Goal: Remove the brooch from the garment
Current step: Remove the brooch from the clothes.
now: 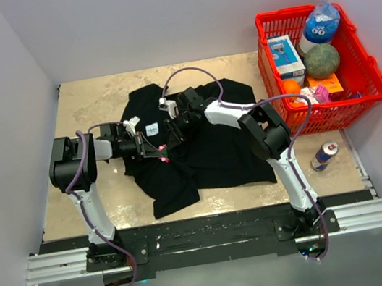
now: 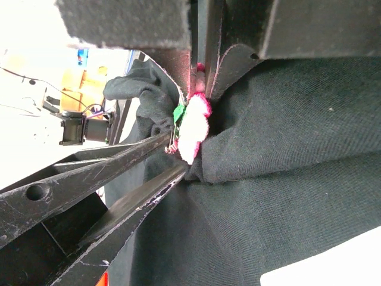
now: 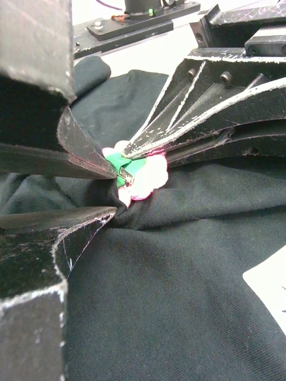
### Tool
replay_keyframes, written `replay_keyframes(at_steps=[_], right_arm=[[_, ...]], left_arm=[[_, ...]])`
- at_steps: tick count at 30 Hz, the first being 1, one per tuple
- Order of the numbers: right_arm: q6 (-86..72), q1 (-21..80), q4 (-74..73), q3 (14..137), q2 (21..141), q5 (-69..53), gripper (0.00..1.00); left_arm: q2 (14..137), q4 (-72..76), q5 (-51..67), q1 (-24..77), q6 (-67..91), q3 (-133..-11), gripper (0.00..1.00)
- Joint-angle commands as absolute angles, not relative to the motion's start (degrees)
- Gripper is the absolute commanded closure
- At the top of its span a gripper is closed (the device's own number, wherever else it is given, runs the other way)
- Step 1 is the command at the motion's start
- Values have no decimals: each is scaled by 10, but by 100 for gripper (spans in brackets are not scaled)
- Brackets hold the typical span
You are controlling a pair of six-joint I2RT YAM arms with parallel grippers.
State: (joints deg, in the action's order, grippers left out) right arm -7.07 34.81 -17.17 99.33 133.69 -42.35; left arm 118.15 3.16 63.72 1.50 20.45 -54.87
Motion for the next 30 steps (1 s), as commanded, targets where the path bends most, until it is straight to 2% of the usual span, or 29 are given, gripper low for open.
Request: replay_keyframes(at_steps=[1, 19, 30], right_arm=[[-69, 361, -184, 1005, 1361, -395, 71], [-55, 395, -210, 1036, 1378, -359, 71], [-42, 422, -259, 1048, 1374, -205, 70]], left_arm=[[1227, 24, 510, 28, 172, -532, 100], [1233, 11, 498, 40, 167, -543, 100], [1224, 38, 515, 40, 171, -532, 100]])
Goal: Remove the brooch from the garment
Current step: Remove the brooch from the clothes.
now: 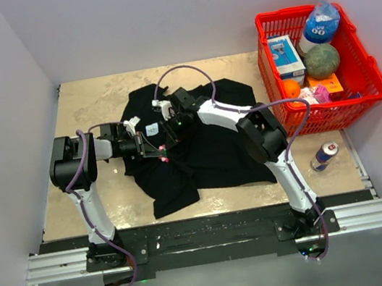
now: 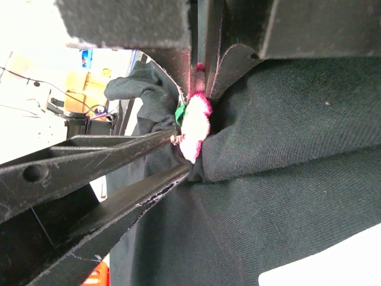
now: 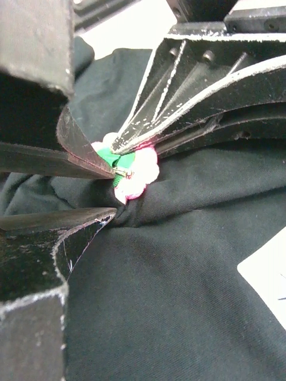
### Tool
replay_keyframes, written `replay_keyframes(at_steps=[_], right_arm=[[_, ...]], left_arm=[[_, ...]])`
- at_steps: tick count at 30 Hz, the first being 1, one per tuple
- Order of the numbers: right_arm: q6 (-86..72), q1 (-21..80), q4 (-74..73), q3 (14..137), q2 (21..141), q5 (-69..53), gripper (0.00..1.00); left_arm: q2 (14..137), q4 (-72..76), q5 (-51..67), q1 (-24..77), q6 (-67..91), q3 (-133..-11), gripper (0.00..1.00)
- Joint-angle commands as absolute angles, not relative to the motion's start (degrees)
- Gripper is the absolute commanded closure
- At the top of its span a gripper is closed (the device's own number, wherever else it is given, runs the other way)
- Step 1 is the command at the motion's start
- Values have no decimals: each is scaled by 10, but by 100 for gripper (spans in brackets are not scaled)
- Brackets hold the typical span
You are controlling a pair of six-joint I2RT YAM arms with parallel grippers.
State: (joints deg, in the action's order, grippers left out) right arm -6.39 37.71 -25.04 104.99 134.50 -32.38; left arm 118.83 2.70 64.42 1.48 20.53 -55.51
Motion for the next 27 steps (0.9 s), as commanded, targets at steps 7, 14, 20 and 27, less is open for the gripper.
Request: replay_keyframes(at_steps=[7, 14, 20, 27], right_arm=[[-28, 397, -244, 1017, 1350, -253, 66], [-9, 360, -234, 1015, 1361, -402, 62], [-30, 350, -209, 1010, 1361, -480, 60], [-69, 350, -181, 1014, 1374, -496, 60]], left_arm=[[1224, 39, 515, 40, 170, -530, 100], [1233, 37, 518, 37, 171, -534, 100], [1232, 37, 517, 37, 171, -533, 100], [1230, 38, 516, 37, 171, -532, 100]])
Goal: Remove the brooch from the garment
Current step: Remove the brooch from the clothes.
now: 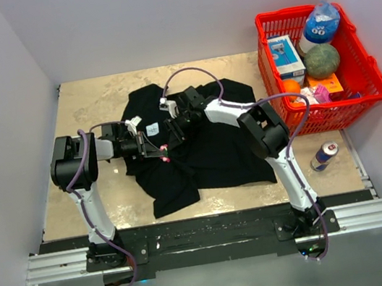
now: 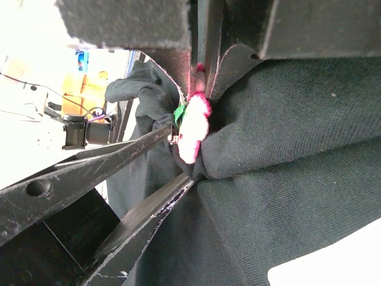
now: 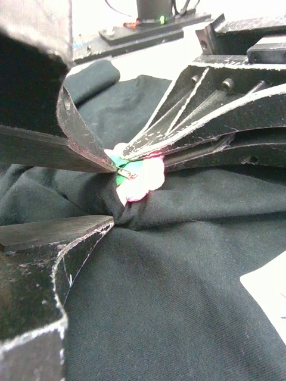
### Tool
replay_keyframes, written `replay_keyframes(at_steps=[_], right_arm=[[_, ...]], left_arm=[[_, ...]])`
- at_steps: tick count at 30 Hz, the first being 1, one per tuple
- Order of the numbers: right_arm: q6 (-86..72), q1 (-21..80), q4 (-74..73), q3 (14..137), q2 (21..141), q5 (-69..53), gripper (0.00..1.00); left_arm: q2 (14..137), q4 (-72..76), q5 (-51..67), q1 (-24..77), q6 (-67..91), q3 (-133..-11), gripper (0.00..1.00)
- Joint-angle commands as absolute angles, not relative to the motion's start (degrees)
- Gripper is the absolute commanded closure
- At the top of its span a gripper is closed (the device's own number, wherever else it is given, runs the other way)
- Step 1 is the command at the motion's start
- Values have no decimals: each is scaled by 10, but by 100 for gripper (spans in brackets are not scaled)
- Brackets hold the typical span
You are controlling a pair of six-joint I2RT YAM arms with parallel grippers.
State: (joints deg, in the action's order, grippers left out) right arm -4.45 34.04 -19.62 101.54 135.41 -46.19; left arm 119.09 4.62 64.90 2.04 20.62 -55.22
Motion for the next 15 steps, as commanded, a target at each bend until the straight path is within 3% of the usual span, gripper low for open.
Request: replay_keyframes(at_steps=[1, 10, 15], right_arm=[[-72, 349, -178, 1018, 1375, -497, 60], [-84, 350, -167, 1016, 1386, -510, 60], [-117, 339, -126, 1003, 1402, -617, 60]], left_arm=[[1231, 38, 515, 37, 171, -532, 100], [1233, 34, 516, 35, 171, -534, 100], [1239, 39, 526, 33, 173, -534, 100]])
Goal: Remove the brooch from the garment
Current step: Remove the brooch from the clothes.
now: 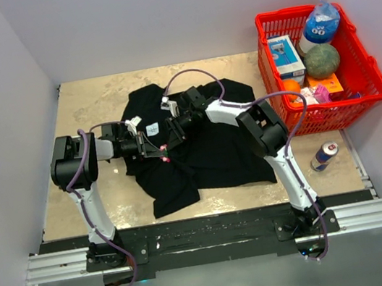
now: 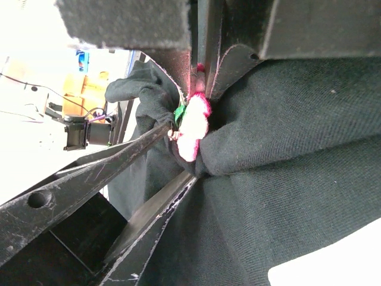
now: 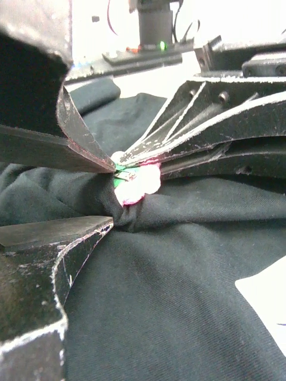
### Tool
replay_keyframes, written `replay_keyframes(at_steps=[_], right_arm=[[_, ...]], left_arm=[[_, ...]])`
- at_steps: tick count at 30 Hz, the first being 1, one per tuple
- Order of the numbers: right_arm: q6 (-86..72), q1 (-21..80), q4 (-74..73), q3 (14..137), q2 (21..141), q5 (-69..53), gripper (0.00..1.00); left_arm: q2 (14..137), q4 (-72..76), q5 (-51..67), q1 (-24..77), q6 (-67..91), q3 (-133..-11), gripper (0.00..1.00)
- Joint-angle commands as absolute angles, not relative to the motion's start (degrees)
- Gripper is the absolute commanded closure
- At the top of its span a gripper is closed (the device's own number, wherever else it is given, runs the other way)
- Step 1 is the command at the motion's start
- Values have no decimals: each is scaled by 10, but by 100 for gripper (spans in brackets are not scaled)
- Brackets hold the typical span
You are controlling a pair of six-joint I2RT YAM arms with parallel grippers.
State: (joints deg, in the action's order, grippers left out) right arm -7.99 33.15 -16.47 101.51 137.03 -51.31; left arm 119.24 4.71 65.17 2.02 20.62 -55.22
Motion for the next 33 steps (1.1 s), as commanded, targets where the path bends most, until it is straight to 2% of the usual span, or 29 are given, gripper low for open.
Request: replay_keyframes(at_steps=[1, 12, 23, 33], right_arm=[[-126, 336, -106, 1000, 1407, -638, 60], [-158, 333, -71, 999, 1424, -679, 61], [-119, 349, -130, 1025, 1431, -604, 67], [-172, 350, -63, 1019, 1439, -693, 60]], left_arm=[[1242, 41, 532, 31, 175, -534, 100], [1245, 45, 541, 26, 178, -534, 100], [1244, 40, 540, 27, 173, -536, 100], [1249, 39, 542, 27, 171, -540, 100]])
